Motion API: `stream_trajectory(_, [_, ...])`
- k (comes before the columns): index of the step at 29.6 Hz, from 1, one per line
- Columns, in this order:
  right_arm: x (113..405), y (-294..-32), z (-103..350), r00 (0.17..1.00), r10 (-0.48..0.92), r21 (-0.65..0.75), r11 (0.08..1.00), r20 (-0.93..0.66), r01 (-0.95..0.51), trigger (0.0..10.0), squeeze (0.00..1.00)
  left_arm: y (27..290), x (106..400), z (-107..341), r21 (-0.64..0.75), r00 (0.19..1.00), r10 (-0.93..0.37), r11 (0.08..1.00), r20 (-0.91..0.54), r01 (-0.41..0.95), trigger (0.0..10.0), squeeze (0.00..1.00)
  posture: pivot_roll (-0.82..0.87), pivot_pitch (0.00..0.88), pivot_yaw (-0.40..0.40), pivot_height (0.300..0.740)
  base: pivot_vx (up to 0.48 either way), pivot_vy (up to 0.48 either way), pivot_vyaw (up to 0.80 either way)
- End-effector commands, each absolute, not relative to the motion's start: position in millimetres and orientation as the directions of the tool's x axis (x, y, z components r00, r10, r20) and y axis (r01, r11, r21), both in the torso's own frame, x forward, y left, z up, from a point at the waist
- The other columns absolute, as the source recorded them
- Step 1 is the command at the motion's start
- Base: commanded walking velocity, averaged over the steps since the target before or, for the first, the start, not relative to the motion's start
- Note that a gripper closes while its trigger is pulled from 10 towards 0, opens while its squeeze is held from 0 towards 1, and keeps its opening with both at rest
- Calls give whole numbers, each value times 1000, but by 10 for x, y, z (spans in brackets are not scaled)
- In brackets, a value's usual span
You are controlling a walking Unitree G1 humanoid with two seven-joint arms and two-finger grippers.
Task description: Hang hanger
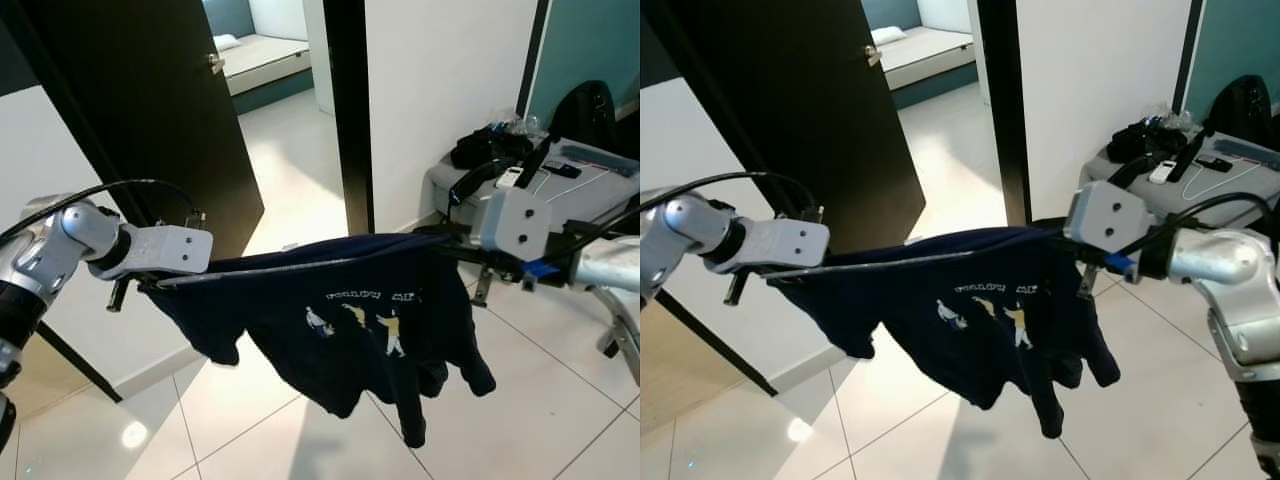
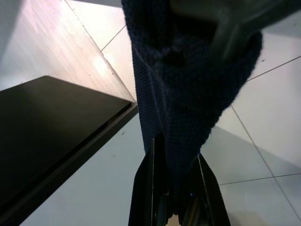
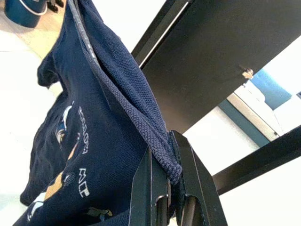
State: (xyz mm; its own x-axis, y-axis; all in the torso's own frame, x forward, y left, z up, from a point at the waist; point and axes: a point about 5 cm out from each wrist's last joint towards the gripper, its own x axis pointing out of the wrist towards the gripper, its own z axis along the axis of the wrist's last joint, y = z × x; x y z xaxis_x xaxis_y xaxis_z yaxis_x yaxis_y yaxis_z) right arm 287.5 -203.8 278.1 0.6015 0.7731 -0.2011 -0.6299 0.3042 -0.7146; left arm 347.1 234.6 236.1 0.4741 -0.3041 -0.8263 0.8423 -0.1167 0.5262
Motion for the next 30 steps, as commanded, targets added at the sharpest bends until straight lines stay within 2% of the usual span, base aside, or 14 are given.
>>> stream_trajectory(1, [2870,-2062,2907,624,765,-749,319,-159,-581,10000,0,2655,3413,2277,470,456,-143,-81,-878,879,10000,0,-81,0,158,740,0,0,0])
stream_trajectory(2, [2881,-2031,2906,618,770,-749,316,-155,-582,10000,0,2590,3441,2289,485,468,-152,-96,-870,869,10000,0,-82,0,159,740,0,0,0])
stream_trajectory(3, [2890,-1947,2904,601,787,-746,316,-139,-586,10000,0,2420,3498,2319,529,499,-238,-85,-833,844,10000,0,-92,0,164,740,0,0,0])
stream_trajectory(6, [2895,-1887,2904,588,799,-745,315,-127,-588,10000,0,2301,3532,2343,558,516,-302,-71,-802,826,10000,0,-92,0,164,740,0,0,0])
stream_trajectory(7, [2909,-1699,2882,554,827,-742,311,-97,-594,10000,0,2008,3613,2428,600,545,-484,50,-684,798,10000,0,-95,0,170,740,0,0,0])
stream_trajectory(8, [2920,-1615,2867,541,837,-740,311,-84,-597,10000,0,1920,3667,2464,603,575,-535,144,-620,785,10000,0,-94,0,168,740,0,0,0])
stream_trajectory(9, [2920,-1615,2867,541,837,-740,311,-84,-597,10000,0,1920,3667,2464,603,575,-535,144,-620,785,10000,0,-94,0,168,740,0,0,0])
stream_trajectory(10, [2927,-1561,2858,533,843,-738,311,-76,-598,10000,0,1868,3702,2483,596,594,-560,207,-578,776,10000,0,-94,0,168,740,0,0,0])
stream_trajectory(11, [2937,-1463,2825,518,852,-738,303,-73,-603,10000,0,1858,3745,2437,586,620,-549,265,-561,765,10000,0,-95,0,167,740,0,0,0])
stream_trajectory(21, [2931,-1381,2739,501,860,-730,284,-92,-622,10000,0,2024,3724,2325,563,644,-503,327,-577,759,10000,0,-85,0,163,740,0,0,0])
stream_trajectory(24, [2941,-1421,2741,522,848,-731,300,-90,-613,10000,0,2138,3711,2306,571,665,-459,347,-589,744,10000,0,-84,0,162,740,0,0,0])
stream_trajectory(27, [2982,-1589,2800,593,802,-743,356,-69,-567,10000,0,2453,3665,2135,594,696,-303,369,-651,715,10000,0,-84,0,164,740,0,0,0])
stream_trajectory(30, [3002,-1693,2837,630,774,-748,385,-57,-540,10000,0,2596,3640,2067,594,713,-242,416,-658,689,10000,0,-84,0,164,740,0,0,0])
